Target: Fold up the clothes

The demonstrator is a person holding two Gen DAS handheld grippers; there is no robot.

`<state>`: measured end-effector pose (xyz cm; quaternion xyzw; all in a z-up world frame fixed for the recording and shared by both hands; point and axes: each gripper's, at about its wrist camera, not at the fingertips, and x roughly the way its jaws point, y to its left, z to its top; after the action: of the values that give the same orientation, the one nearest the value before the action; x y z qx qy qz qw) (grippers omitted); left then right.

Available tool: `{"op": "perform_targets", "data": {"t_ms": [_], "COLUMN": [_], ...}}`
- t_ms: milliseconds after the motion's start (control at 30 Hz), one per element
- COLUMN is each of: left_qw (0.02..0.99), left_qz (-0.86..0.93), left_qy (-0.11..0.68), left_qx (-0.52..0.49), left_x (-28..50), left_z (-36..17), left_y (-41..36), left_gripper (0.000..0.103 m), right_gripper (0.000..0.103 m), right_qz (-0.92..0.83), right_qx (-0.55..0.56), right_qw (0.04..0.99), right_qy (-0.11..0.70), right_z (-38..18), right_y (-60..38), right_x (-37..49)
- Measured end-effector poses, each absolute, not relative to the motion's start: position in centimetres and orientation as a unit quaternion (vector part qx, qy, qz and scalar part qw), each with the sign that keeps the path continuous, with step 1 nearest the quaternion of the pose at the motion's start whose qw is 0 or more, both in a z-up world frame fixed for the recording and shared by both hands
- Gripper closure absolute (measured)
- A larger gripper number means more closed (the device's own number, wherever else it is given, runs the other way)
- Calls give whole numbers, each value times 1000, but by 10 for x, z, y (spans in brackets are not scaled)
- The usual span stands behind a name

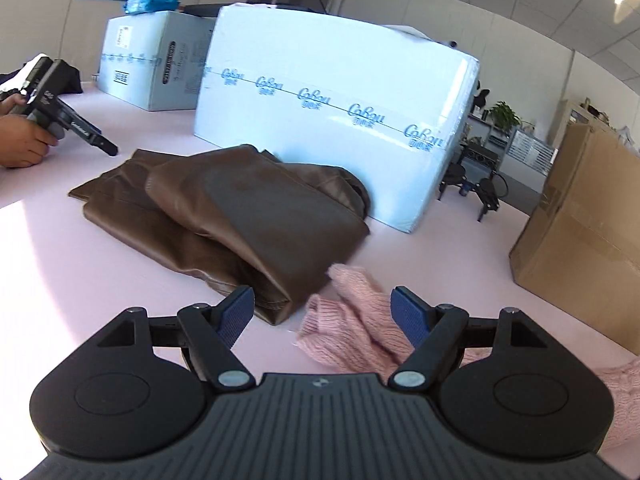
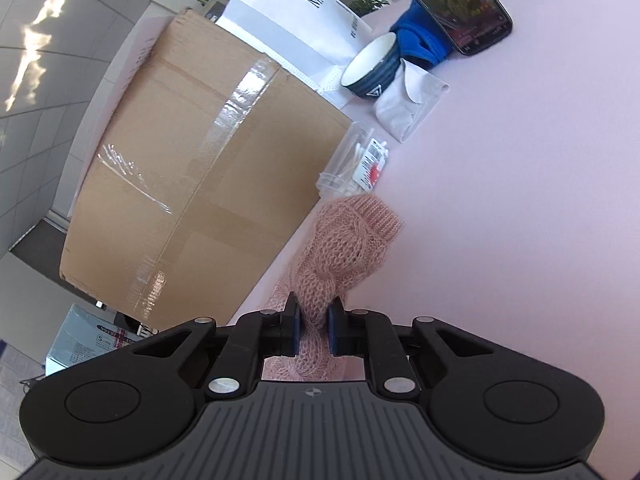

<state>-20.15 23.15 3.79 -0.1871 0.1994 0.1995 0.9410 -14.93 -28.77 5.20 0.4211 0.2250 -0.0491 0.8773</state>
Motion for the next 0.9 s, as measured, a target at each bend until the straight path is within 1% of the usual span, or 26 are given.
{"op": "perform_targets", "data": {"t_ms": [133, 233, 367, 600, 833, 900], "left_qw": [932, 933, 934, 930, 918, 918], "left_qz": [187, 171, 161, 153, 164, 166], "left_qy": [220, 218, 219, 257, 266, 267], "left_qx": [-220, -231, -234, -215, -242, -242], "left_x": [-203, -205, -205, -195, -196, -196], "left_z": [30, 29, 27, 20, 13, 13], "left_y": [249, 254, 255, 250, 259, 259], "left_gripper": [30, 30, 30, 30, 30, 30], "right_gripper": [91, 91, 91, 91, 91, 91], "right_qz": [-21, 26, 80, 206, 291, 312], "right_qx": [349, 295, 224, 147, 115, 112], "right_qw": [917, 940, 958, 944, 909, 893], "right_qy": [194, 169, 161, 212, 274, 305], "right_z": [96, 128, 149, 142, 118, 106], "right_y": [-243, -194, -126, -14, 61, 78], "right_x": [-145, -141, -135, -114, -106, -103]}}
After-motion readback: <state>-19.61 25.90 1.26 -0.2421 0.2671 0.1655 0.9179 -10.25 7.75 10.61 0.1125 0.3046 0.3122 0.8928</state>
